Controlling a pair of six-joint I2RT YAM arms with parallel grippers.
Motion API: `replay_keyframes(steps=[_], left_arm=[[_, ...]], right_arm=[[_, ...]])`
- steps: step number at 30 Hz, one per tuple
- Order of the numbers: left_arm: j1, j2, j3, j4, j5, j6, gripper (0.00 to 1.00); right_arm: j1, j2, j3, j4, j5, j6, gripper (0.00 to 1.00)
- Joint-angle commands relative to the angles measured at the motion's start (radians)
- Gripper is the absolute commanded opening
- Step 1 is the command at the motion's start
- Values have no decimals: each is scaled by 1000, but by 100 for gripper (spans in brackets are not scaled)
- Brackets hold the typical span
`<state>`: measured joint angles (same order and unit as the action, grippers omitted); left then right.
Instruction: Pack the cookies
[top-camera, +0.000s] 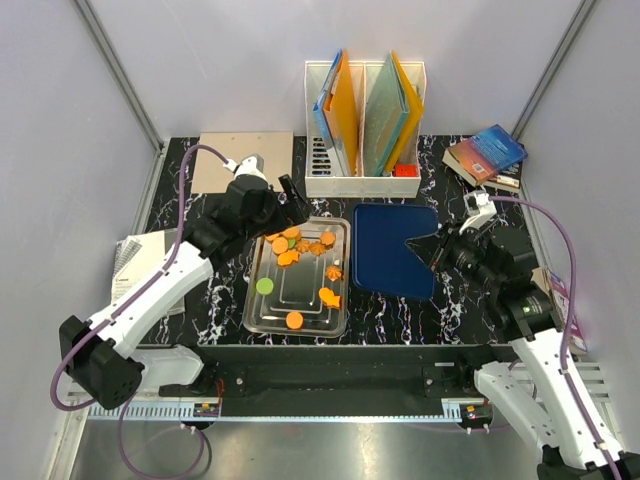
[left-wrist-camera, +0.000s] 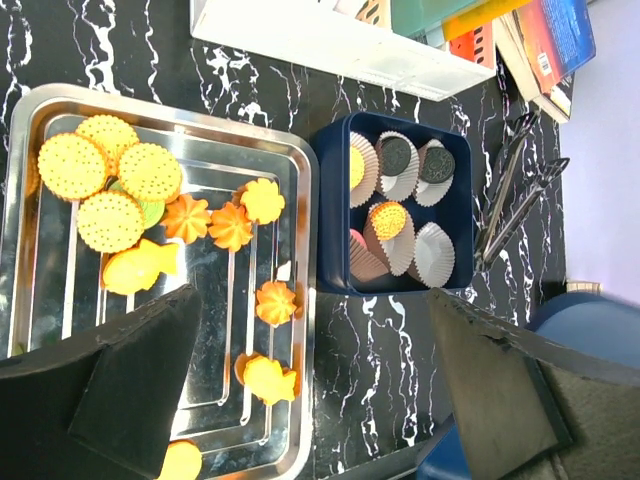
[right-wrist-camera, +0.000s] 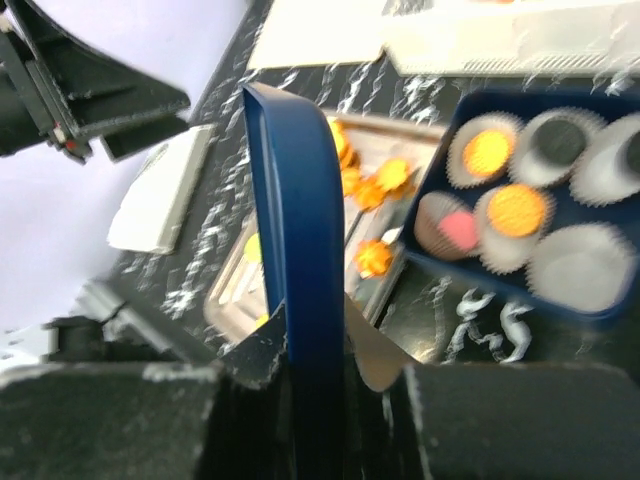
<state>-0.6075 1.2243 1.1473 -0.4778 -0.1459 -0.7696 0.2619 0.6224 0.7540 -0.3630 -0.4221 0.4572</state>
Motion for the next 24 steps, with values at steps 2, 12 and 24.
replay_keyframes(steps=[2, 12, 24], left_arm=[[6, -29, -27, 7, 0, -28, 99], [25, -34, 8, -1, 48, -16, 99], [103, -89, -34, 1, 117, 1, 99]], right_arm=[[115, 39, 184, -109, 288, -227, 8], [223, 497, 631, -141, 827, -495, 4], [411, 717, 496, 900, 1238, -1521, 0]])
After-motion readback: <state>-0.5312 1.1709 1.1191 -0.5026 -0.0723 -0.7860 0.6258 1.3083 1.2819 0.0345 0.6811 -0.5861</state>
